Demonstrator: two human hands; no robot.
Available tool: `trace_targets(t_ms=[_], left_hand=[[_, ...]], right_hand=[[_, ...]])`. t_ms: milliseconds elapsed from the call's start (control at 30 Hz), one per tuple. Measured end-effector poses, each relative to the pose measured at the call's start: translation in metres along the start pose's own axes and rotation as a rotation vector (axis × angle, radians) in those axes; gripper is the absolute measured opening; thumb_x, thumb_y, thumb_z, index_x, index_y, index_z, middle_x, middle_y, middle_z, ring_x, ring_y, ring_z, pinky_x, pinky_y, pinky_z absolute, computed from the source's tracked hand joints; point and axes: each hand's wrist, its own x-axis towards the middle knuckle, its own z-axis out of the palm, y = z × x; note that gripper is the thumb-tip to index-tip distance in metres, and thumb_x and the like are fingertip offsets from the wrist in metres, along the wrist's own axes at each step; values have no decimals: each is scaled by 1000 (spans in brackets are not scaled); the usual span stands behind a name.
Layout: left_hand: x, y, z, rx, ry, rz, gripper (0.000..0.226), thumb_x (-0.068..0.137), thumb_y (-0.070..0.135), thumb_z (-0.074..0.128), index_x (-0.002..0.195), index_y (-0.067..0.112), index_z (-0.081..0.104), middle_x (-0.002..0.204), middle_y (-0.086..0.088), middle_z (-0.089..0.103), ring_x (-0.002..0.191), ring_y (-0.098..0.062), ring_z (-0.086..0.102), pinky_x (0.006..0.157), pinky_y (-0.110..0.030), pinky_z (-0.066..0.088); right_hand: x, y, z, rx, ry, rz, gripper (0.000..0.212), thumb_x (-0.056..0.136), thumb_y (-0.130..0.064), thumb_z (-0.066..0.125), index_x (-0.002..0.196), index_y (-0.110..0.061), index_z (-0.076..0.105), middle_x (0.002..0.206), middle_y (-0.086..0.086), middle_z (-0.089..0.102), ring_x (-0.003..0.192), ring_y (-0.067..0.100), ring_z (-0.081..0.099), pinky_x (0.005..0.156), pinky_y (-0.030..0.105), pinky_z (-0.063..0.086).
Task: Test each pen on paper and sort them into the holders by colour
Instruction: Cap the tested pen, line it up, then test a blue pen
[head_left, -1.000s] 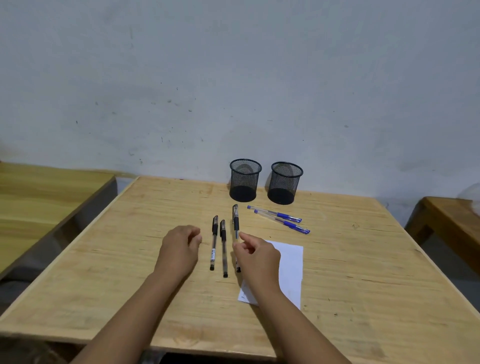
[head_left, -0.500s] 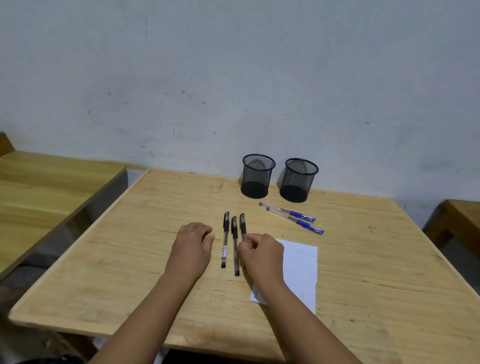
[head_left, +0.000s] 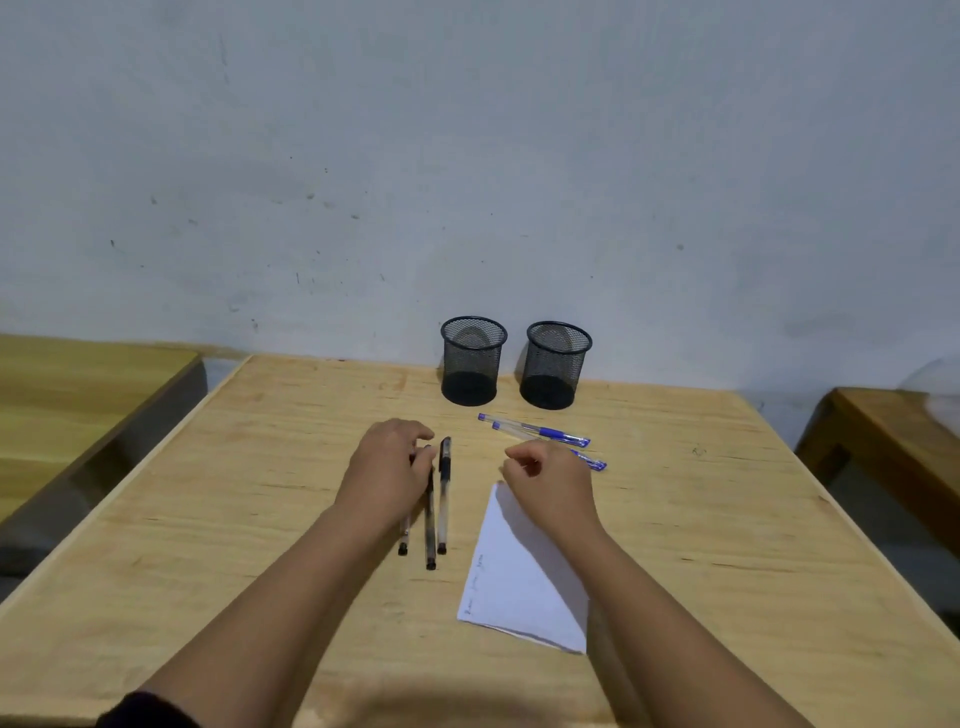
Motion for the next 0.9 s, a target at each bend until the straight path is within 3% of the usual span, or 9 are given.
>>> trace_targets(t_ms=[133,267,433,600,733,800,900], left_hand=[[25,28,25,-18,-118,65,25,87,24,56,112,19,60,118,-6,57,108,-19,49,93,-29,38],[39,52,55,30,-195,117,30,88,25,56,118,22,57,121,-1,56,111,-17,49,93,-28,40],[49,62,85,91,-249,240,24,88,23,55,111,23,61,112,0,62,104,-15,49,90,-28,41],[53,63,96,103,-205,287,19,89,22,54,106,21,63,107,1,64,102,-15,49,91,-29,42],[53,64,97,101,-193,283,14,89,19,55,99,21,64,103,0,64,100,-15,47,85,-25,38],[52,64,95,81,-187,252,12,88,19,56,97,21,64,101,0,63,97,-14,47,82,-24,37],[48,68,88,-67,-147,201,12,87,17,58,93,21,66,96,1,65,90,-13,48,77,-23,37]], right_hand=[[21,25,-23,-23,64,60,24,85,-12,57,106,-12,70,103,4,65,86,12,56,62,6,35],[35,45,-33,-71,121,106,22,84,-12,61,103,-12,71,102,3,64,81,12,54,68,18,41],[48,70,-37,-149,148,114,24,84,-14,62,108,-13,69,105,2,64,62,4,47,52,7,31],[53,83,-32,-243,115,74,23,82,-16,63,103,-16,72,103,4,64,83,12,55,69,20,44],[53,83,-35,-213,84,63,19,82,-16,64,99,-15,71,97,0,62,83,12,53,64,15,41],[50,80,-40,-43,85,106,14,80,-13,65,93,-16,71,90,-1,61,75,10,52,57,11,38],[42,68,-51,555,80,264,10,80,-9,67,89,-13,71,75,1,61,64,10,52,54,12,46]])
